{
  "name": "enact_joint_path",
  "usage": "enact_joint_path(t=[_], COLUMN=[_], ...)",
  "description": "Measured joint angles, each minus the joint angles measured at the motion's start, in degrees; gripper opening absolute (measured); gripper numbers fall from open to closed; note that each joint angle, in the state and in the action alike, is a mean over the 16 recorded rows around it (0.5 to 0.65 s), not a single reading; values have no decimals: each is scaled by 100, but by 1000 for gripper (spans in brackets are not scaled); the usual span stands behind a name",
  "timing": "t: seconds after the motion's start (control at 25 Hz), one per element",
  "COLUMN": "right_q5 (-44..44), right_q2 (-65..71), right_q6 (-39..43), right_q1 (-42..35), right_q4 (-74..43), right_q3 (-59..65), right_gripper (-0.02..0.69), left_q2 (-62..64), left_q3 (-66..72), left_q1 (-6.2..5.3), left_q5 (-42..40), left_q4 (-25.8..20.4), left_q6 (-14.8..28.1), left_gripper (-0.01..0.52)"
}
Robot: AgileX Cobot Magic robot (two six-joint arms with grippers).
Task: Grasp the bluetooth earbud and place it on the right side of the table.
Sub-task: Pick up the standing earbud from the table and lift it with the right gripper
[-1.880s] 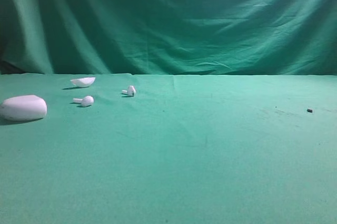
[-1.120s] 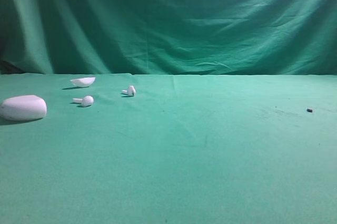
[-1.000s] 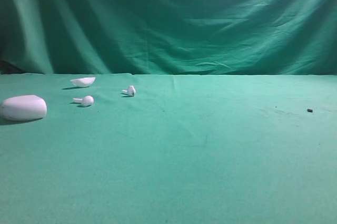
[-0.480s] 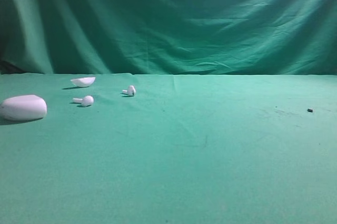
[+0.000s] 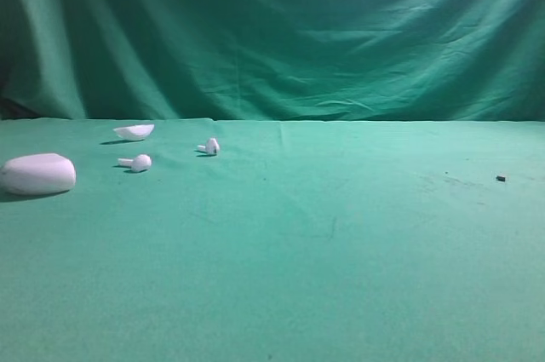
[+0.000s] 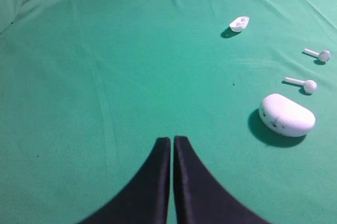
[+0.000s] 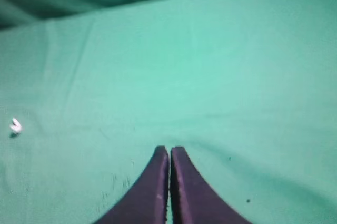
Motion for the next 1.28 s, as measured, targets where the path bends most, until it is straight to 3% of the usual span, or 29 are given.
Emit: enact_joint_path(t=[0.6,1.0,1.28], right_q5=[2645,3644,4132], right_q2=[4383,6708,7991], right_q6=[-1365,-951,-303], right_q1=[1552,2712,3183], right_q4=[-223,-1170,-1786], right_q3=[-3836,-6684,-8315], right_gripper=[0,14,146], left_q2=[0,0,0], left_q3=[0,0,0], left_q1=[0,0,0], left_q5=[0,0,0], left_q4=[0,0,0], left_q6=[0,0,0], left_gripper=[0,0,0])
